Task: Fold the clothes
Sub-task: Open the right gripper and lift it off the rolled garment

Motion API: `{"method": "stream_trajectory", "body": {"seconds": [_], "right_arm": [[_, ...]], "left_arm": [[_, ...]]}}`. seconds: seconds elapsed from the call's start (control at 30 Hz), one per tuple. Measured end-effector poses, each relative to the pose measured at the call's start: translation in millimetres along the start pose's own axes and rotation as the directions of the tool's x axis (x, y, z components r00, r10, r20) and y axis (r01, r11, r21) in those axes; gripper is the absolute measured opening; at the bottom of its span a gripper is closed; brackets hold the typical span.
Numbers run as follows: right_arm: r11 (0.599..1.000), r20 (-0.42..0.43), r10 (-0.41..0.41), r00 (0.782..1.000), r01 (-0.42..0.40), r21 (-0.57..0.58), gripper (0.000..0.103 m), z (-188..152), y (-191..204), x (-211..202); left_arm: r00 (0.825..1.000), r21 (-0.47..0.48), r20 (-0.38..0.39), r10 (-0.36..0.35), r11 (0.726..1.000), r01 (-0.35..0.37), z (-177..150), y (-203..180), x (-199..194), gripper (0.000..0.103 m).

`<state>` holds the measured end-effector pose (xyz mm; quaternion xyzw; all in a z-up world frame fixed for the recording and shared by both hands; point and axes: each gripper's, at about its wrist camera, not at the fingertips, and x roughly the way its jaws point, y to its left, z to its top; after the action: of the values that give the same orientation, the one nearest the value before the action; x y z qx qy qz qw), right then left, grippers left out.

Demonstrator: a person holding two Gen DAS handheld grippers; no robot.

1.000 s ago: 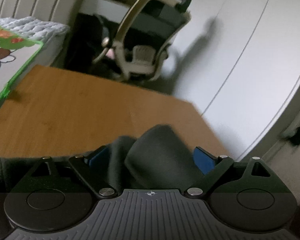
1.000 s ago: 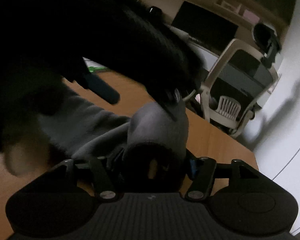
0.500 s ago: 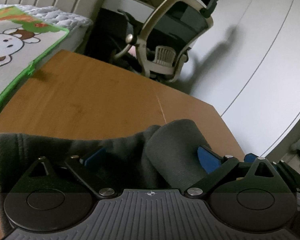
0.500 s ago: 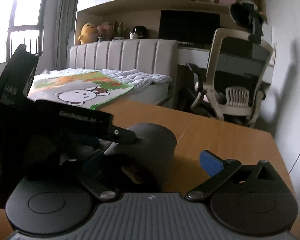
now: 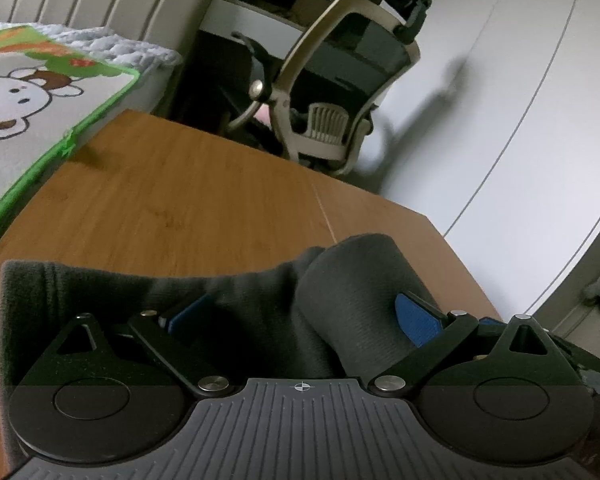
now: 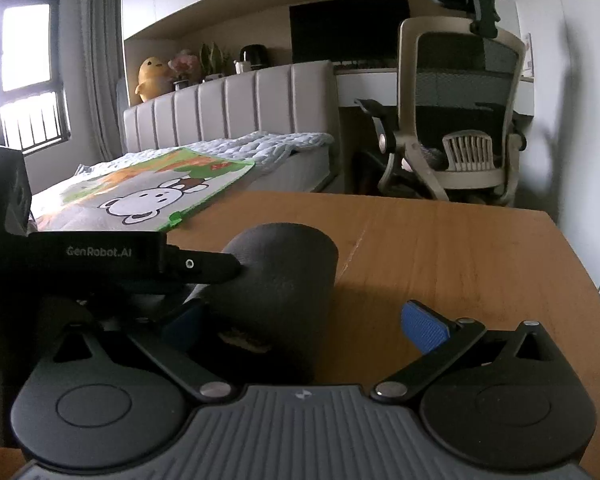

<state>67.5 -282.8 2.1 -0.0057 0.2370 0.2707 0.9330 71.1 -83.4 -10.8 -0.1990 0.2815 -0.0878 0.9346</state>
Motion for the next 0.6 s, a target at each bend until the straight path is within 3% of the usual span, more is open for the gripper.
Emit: {"method": "stream_trajectory", "body": {"seconds": [0.27,0.4,0.6], "right_arm": [[0.999,0.033,0.016,0.999,-0.017,0.032,0.103,-3.4,-4.9,-10.9],[0.994,0.073,-0.017,0.997,0.009,0.108,0.103,-7.1,-14.5,-19.9],[0.976,0.063,-0.04,0.997,0.026,0.217,0.103,-6.8,-28.4,-13.9]], "left_arm": [[1.0,0.001,0.018,-0.016,1.0,0.016,-4.0,2.7,-1.5,0.102],[1.0,-0.003,0.022,-0.021,1.0,0.021,-4.1,3.7,-1.9,0.102],[0.999,-0.004,0.025,-0.026,1.0,0.026,-4.5,4.9,-2.4,0.102]]}}
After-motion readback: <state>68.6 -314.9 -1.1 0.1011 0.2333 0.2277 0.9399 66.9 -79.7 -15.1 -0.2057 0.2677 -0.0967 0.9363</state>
